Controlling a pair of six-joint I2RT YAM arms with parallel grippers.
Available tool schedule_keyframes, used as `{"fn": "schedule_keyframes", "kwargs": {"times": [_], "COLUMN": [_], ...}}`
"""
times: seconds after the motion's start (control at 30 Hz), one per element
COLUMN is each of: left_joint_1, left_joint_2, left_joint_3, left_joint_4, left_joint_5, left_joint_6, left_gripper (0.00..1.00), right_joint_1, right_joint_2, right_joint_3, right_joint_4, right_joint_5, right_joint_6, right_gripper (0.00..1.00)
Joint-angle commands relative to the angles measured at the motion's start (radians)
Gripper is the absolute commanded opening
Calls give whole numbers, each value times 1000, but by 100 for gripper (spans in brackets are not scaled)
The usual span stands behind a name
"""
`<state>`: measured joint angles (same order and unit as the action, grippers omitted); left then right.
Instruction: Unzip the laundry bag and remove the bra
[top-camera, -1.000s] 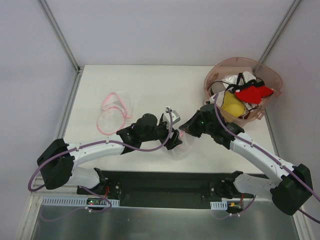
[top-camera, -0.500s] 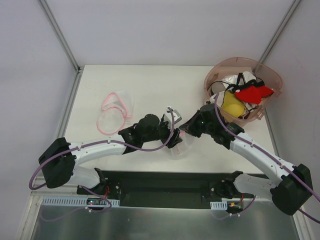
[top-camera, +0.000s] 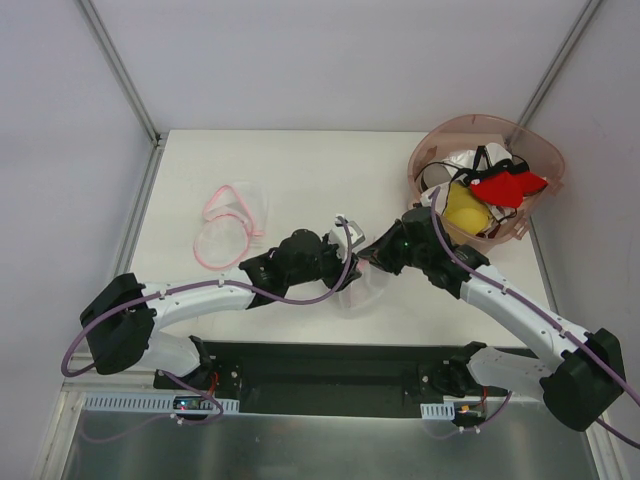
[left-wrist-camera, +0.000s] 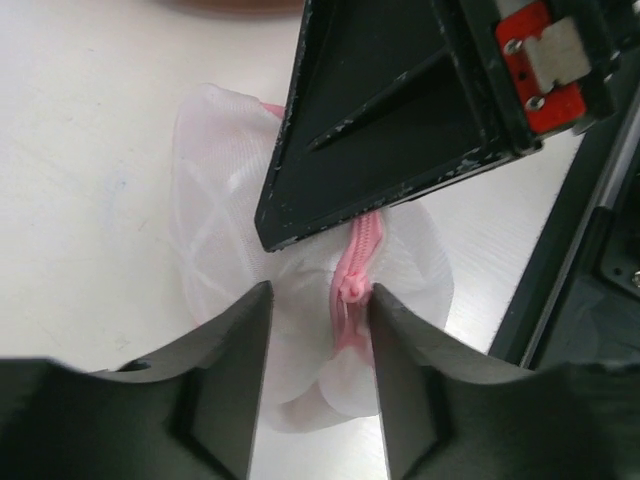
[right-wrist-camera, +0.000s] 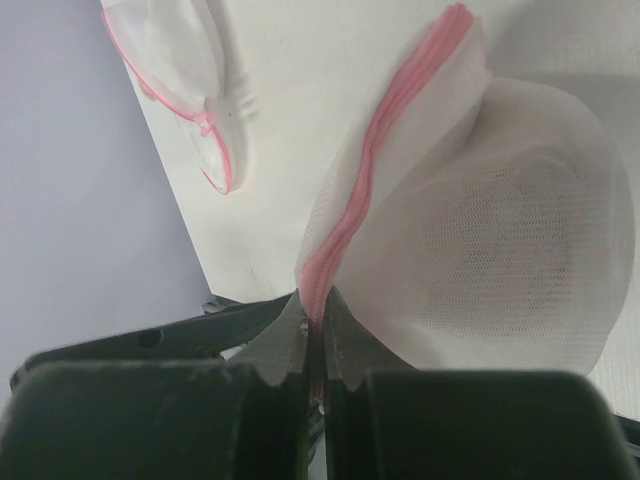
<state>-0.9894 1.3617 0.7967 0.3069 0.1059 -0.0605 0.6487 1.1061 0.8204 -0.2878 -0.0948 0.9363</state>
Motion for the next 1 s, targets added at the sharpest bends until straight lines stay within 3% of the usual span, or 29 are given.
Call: {"fn": "schedule_keyframes", "kwargs": {"times": [0.0, 0.1, 0.37, 0.4, 0.5, 0.57, 0.63, 0.67, 0.73, 0.77, 0.97], "left_joint_1": [0, 0, 0, 0, 0, 1, 0, 0, 0, 0, 0], "left_joint_2": [-10, -22, -73, -87, -107, -113, -110, -108, -105, -104, -95], "left_joint_3": [-24, -27, -44, -47, -56, -65, -71, -73, -73, -73, -59], "left_joint_4": [-8, 0, -8, -11, -20, -26, -31, -32, -35, -34, -40], "left_joint_5": [-84, -92, -64, -61, -37, -22, -14, -14, -14, -14, -21], "left_joint_6": [30, 27, 30, 27, 30, 37, 41, 39, 33, 33, 30], "left_gripper": [35, 21, 15, 15, 36, 39, 31, 22, 15, 7, 0], "right_joint_1": [-9, -9, -14, -15, -23, -27, -29, -29, -29, -27, -29], "right_joint_2": [-45, -42, -48, -48, -51, -49, -46, -45, -43, -43, -37], "right_joint_3": [14, 14, -7, -10, -10, -6, -1, 2, 3, 6, 8], "right_joint_4": [52, 52, 52, 50, 50, 49, 52, 50, 52, 52, 52], "right_joint_5": [-56, -59, -46, -45, -45, -49, -54, -56, -57, -57, -62], "right_joint_6": [33, 35, 38, 39, 36, 35, 33, 32, 33, 32, 30], "right_gripper": [1, 1, 1, 1, 1, 1, 1, 1, 1, 1, 1]}}
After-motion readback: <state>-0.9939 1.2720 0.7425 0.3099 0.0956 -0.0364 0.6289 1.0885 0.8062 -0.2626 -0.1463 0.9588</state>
